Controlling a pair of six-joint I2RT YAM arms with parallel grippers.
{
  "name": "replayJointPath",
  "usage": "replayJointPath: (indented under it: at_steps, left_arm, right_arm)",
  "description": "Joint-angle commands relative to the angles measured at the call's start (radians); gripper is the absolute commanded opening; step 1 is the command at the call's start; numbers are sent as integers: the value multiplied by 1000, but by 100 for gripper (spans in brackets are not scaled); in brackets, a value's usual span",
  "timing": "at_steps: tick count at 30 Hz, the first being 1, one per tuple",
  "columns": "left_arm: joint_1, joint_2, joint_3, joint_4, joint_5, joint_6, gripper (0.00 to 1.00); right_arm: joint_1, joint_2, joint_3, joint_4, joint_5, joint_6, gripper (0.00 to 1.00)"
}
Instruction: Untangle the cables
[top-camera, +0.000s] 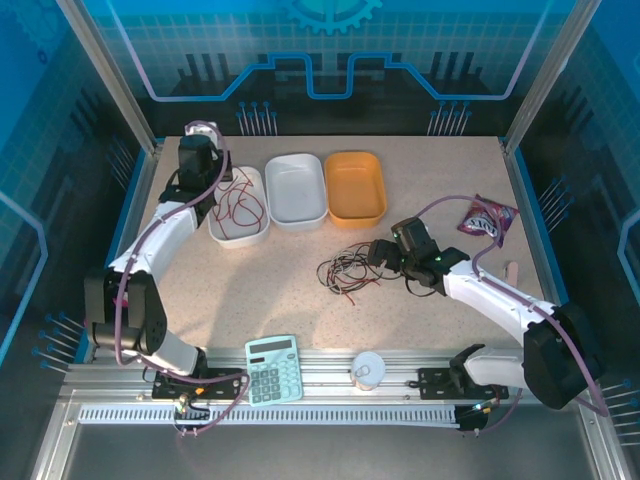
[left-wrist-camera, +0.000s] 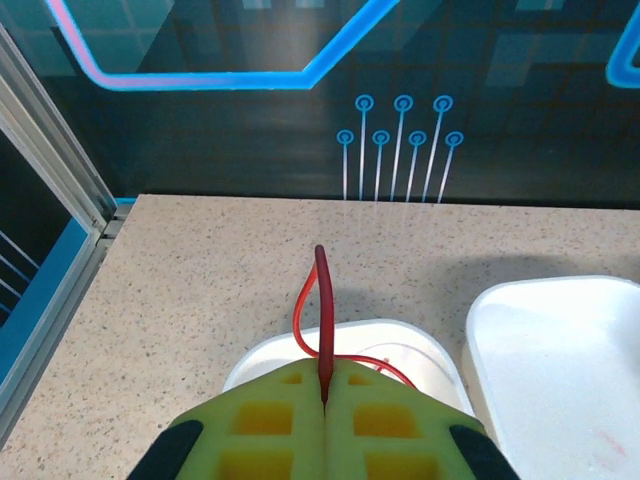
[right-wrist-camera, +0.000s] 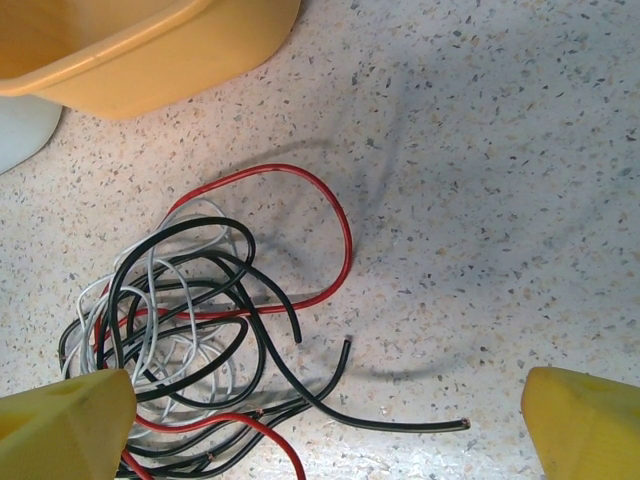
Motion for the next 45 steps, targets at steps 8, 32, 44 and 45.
replayJointPath:
  at_steps: [8, 32, 44, 45]
  left_arm:
    - [1, 39, -6, 7, -139, -14, 0]
    - [-104, 136, -62, -40, -127, -256, 0]
    - [-113, 163, -105, -62, -144, -360, 4]
    - [-112, 164, -109, -61, -144, -365, 5]
  right_arm:
    - [12, -27, -2, -24, 16, 3, 100]
    - [15, -73, -30, -35, 21, 8, 100]
    - [16, -71, -38, -30, 21, 6, 100]
    - [15, -70, -39, -29, 22, 7, 100]
